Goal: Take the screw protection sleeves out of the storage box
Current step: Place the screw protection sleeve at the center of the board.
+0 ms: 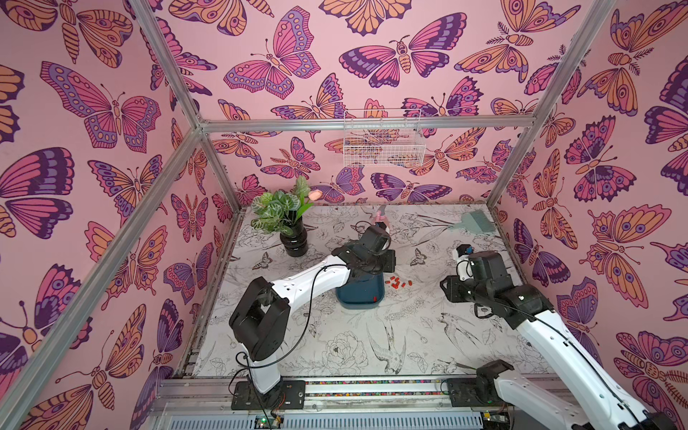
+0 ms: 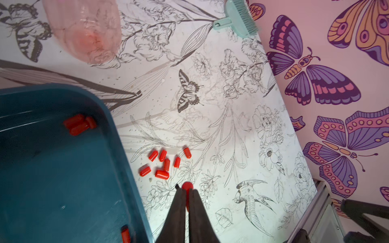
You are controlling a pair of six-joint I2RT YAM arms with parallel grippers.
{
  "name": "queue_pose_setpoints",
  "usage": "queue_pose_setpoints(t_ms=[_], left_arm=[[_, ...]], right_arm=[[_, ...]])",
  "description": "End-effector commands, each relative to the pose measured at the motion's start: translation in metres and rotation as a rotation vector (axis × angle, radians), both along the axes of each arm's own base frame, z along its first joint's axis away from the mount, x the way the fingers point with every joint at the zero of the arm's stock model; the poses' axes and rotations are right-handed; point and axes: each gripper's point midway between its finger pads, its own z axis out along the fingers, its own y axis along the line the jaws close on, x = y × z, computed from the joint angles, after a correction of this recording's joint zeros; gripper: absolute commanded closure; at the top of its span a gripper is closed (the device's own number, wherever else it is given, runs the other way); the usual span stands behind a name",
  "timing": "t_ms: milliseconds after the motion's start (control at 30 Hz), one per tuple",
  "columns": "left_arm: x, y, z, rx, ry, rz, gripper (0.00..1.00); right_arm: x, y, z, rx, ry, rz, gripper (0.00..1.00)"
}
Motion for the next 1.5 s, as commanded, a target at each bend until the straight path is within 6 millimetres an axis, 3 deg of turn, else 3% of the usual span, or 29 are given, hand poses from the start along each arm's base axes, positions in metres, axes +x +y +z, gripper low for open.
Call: queue_pose_setpoints(t_ms=[0, 233, 533, 867, 1467], left_arm=[[-0.002, -0.01, -0.02, 0.05, 0.025, -0.022, 0.9], [-0.003, -0.037, -0.041, 0.072, 0.054, -0.064, 0.9], [-0.002, -0.053, -0.075, 0.115, 0.097, -0.087, 0.9], [0.006, -0.058, -0.105, 0.173, 0.124, -0.093, 0.9], [0.011, -0.054, -0.122, 0.215, 0.142, -0.096, 0.9]], right_arm=[[0.0, -0.007, 0.003, -0.005, -0.018, -0.037, 0.58], [0.0, -0.006, 0.003, -0.005, -0.018, -0.036, 0.58], [0.0, -0.007, 0.002, -0.006, -0.016, -0.039, 0.58], [0.0, -0.006, 0.002, -0.005, -0.016, -0.038, 0.58], [0.001, -0.006, 0.001, -0.006, -0.01, -0.037, 0.57]])
